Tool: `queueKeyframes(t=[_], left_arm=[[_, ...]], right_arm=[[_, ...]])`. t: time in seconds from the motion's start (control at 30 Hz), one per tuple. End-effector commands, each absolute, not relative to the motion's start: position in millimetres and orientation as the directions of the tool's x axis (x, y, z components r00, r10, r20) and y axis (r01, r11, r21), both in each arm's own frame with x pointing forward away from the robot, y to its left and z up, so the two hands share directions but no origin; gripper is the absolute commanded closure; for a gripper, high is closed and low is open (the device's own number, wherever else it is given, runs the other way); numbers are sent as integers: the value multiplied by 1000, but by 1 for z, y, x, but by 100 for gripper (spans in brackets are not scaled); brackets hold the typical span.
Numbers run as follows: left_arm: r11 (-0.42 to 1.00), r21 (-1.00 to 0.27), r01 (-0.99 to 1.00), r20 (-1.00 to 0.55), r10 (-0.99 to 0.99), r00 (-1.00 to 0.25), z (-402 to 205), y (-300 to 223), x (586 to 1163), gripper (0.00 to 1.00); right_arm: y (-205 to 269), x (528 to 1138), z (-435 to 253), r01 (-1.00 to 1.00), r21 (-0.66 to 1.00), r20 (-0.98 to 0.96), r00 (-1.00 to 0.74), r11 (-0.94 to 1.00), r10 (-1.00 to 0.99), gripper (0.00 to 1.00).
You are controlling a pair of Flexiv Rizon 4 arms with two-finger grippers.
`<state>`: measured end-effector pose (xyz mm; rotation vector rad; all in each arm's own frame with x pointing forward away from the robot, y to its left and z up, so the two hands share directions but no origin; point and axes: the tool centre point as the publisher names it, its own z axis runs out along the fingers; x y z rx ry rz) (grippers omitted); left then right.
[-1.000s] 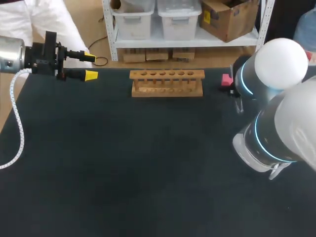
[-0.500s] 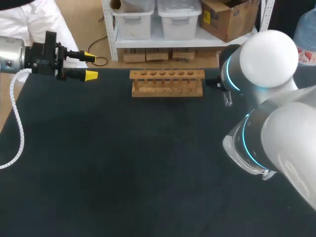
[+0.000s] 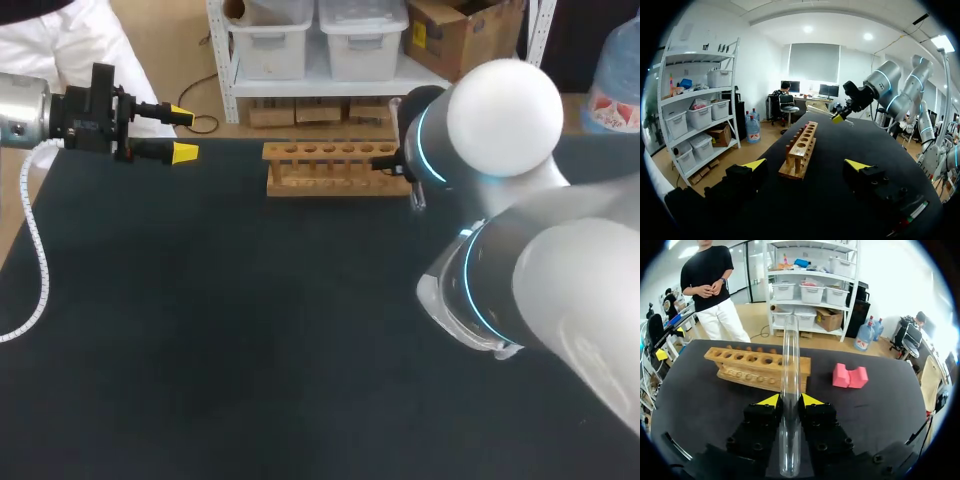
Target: Grasp the test tube, adjust it, and insert it.
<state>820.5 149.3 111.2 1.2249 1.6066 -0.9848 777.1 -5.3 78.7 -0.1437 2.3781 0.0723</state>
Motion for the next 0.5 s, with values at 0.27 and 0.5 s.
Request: queueKeyframes(t=[0.27, 0.5], left_arm=[[204, -82, 976, -947, 290, -140, 110, 150, 821, 0], [204, -82, 976, -947, 290, -140, 110, 150, 821, 0]], right_arm=[[10, 789, 65, -188, 51, -652, -750, 981, -109, 100], [18, 795, 58, -197, 49, -640, -758, 979, -121, 100]])
